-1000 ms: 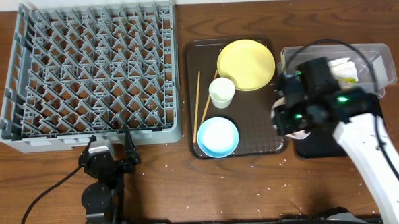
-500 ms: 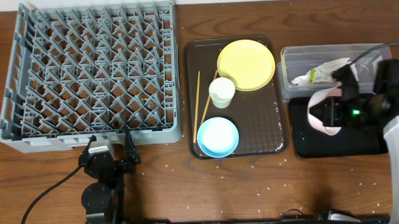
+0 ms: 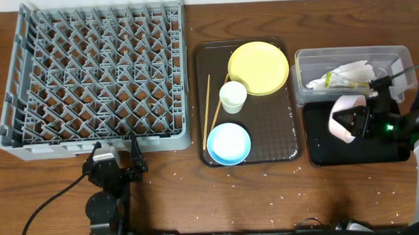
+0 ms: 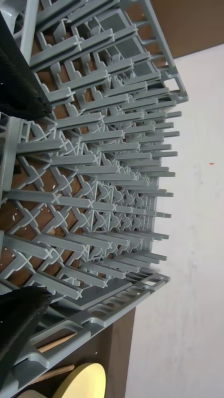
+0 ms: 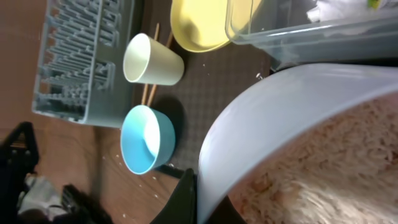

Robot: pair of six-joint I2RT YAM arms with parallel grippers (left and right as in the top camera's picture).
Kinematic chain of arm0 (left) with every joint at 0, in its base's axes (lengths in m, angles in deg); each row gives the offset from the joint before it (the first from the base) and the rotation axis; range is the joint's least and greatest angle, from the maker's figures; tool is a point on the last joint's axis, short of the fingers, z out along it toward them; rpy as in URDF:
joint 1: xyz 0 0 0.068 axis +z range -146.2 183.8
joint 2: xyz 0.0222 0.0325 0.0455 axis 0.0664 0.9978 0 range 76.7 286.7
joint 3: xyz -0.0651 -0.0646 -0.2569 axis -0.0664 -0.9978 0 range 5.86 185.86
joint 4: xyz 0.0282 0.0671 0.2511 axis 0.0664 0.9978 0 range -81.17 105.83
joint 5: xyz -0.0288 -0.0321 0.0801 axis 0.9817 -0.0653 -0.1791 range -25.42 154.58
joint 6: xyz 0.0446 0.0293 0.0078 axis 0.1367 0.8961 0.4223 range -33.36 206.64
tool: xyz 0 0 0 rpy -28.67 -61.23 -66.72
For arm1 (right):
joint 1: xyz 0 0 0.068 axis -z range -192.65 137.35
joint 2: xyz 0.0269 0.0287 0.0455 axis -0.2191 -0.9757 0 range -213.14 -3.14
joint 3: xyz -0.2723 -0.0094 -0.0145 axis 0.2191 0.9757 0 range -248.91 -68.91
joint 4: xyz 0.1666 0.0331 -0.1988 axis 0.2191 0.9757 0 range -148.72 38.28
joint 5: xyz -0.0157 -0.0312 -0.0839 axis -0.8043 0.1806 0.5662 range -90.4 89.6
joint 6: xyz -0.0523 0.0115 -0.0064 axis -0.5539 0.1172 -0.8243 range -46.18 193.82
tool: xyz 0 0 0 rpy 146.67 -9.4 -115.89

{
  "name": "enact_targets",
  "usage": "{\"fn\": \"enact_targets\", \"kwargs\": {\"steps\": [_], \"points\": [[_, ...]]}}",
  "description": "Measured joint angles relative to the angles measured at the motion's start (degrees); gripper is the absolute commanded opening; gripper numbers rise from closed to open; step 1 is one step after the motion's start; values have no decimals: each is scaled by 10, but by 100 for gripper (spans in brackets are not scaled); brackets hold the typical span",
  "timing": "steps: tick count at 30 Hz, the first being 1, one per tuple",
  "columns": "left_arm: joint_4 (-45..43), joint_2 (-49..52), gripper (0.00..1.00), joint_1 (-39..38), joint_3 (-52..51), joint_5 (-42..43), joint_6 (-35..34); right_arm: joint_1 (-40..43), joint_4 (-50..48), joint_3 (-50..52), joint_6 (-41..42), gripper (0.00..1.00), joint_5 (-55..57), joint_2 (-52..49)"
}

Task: Sort waste into correct bins and load items into the dishwasher
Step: 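Carry the pink bowl to the black tray and tip out the rice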

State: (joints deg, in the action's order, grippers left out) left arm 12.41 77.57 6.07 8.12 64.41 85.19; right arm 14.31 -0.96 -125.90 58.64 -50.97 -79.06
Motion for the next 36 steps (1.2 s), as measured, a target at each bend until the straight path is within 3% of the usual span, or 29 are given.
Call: {"fn": "enact_targets", "kwargs": {"steps": [16, 25, 36], "points": [[0, 0, 86, 0, 0, 0, 0, 137, -226, 181, 45, 1, -214, -7], [0, 0, 86, 0, 0, 0, 0, 199, -245, 191, 53, 1, -319, -32], [0, 0, 86, 0, 0, 0, 0, 254, -246, 191, 137, 1, -359, -34]]}}
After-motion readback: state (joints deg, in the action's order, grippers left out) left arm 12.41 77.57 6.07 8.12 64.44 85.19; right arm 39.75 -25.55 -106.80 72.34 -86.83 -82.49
